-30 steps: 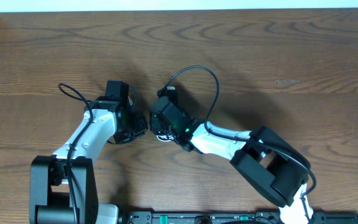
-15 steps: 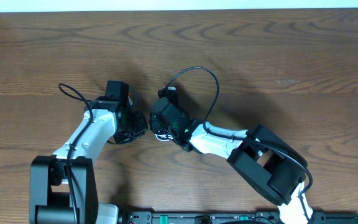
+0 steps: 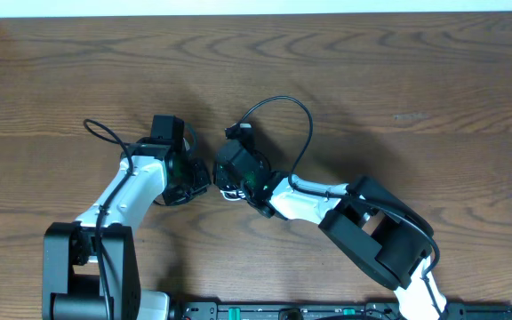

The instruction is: Untangle cables

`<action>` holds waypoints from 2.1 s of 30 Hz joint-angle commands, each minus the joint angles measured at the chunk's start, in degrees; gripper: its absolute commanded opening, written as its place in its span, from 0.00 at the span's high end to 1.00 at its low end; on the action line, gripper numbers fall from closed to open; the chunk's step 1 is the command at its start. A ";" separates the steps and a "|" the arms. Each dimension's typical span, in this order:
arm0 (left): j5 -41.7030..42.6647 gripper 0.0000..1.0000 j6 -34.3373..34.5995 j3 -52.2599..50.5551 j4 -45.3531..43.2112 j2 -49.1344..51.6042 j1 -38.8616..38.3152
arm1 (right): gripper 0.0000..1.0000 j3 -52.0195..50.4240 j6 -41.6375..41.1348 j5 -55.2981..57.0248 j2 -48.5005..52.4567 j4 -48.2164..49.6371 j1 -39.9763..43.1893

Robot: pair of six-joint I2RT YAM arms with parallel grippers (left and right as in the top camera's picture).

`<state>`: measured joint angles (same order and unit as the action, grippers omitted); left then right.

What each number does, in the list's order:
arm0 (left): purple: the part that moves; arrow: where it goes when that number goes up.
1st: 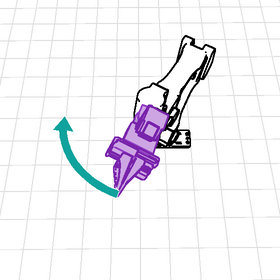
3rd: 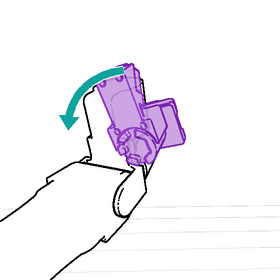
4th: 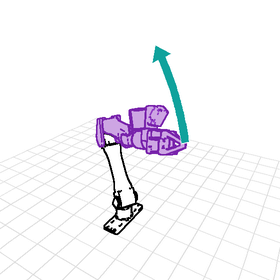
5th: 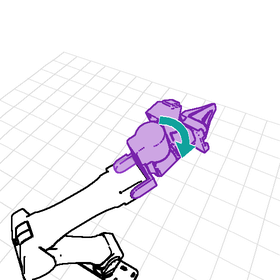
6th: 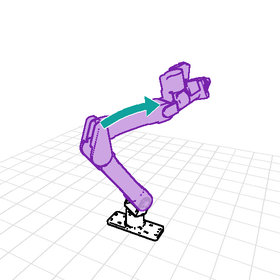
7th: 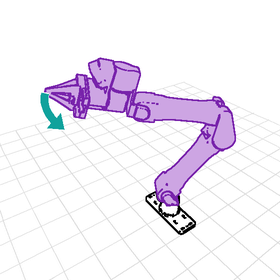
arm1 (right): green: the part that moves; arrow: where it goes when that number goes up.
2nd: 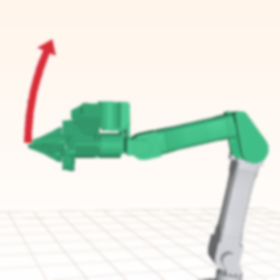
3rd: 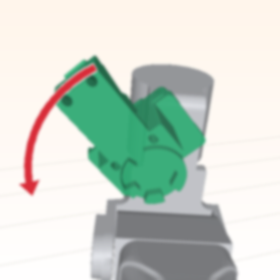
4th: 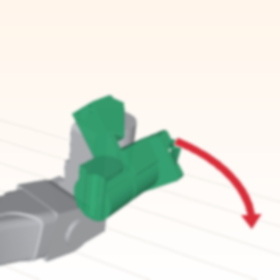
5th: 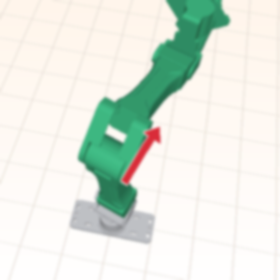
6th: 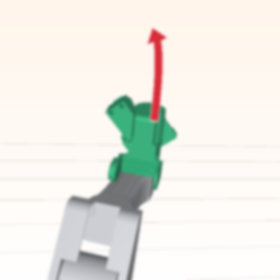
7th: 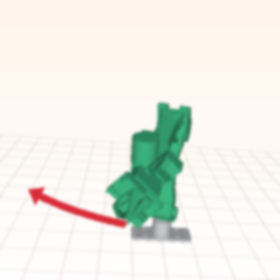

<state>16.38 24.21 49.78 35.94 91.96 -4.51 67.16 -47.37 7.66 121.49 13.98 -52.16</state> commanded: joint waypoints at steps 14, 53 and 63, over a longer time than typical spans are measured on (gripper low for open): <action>2.43 0.62 0.17 -0.07 -0.46 0.31 0.33 | 0.99 0.20 3.28 -3.74 -5.46 -3.06 1.29; 20.04 0.46 -12.63 -0.07 -2.01 0.37 4.50 | 0.99 0.20 -0.20 -33.90 -8.46 -2.93 8.35; 15.23 0.46 -12.13 -0.07 -1.49 0.52 4.50 | 0.99 0.20 -0.15 -34.23 -8.46 -3.06 9.22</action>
<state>34.50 12.99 49.78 34.06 91.96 -0.16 67.11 -47.18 -25.39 114.67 10.96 -43.92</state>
